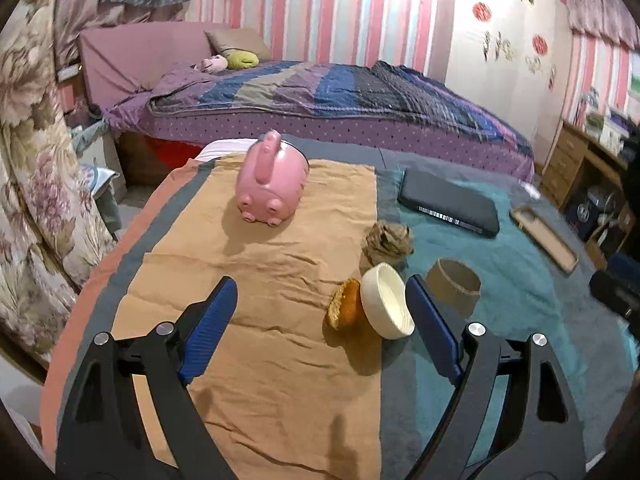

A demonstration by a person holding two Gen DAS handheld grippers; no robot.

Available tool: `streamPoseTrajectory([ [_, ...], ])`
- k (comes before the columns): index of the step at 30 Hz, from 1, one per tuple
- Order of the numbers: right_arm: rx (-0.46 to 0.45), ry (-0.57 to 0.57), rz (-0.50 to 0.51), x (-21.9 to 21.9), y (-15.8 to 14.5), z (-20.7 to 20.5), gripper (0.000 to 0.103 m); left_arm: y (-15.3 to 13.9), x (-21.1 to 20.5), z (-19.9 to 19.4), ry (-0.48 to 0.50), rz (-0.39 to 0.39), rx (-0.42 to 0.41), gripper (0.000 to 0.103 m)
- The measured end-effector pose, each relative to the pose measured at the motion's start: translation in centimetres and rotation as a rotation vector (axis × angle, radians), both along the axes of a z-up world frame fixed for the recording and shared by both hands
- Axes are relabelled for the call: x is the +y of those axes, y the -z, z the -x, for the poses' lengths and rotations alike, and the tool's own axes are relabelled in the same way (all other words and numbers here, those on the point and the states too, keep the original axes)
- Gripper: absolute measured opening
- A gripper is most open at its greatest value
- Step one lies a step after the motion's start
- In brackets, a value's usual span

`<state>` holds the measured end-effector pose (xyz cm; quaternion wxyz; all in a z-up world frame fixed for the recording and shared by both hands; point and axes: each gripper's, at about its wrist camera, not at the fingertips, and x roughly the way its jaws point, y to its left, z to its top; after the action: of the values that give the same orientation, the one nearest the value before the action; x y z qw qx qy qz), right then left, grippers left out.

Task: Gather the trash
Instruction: 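Grasp the white bowl by its rim with the left gripper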

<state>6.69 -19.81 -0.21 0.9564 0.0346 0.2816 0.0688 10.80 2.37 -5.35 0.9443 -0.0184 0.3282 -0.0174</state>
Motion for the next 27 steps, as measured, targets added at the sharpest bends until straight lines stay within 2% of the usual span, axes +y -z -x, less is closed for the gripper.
streamPoseTrajectory([
  [3, 0.024, -0.004, -0.001, -0.1, 0.5, -1.0, 0.086, 0.7, -0.5, -0.5, 0.013, 0.007, 0.022, 0.081],
  [5, 0.028, 0.002, -0.003, 0.1, 0.5, -1.6, 0.086, 1.3, -0.9, -1.0, 0.035, 0.040, 0.042, 0.077],
  [13, 0.042, -0.007, -0.011, 0.3, 0.7, -2.1, 0.086, 2.2, -1.8, -2.7, 0.048, 0.050, 0.067, 0.062],
  [16, 0.048, -0.012, -0.006, 0.5, 0.9, -2.6, 0.086, 3.2, -2.1, -3.5, 0.060, 0.039, 0.104, 0.047],
  [18, 0.057, -0.015, -0.006, 0.8, 1.2, -3.1, 0.086, 3.6, -2.2, -3.8, 0.070, 0.030, 0.120, 0.026],
  [22, 0.071, -0.016, -0.010, 1.3, 1.7, -3.9, 0.086, 3.3, -2.0, -3.6, 0.067, 0.039, 0.112, 0.018],
  [23, 0.075, -0.018, -0.011, 1.6, 1.8, -4.2, 0.086, 3.0, -1.7, -3.5, 0.064, 0.050, 0.106, 0.013],
  [27, 0.088, -0.037, -0.009, 2.9, 2.4, -5.0, 0.086, 1.2, -0.3, -2.7, 0.036, 0.070, 0.057, 0.013],
])
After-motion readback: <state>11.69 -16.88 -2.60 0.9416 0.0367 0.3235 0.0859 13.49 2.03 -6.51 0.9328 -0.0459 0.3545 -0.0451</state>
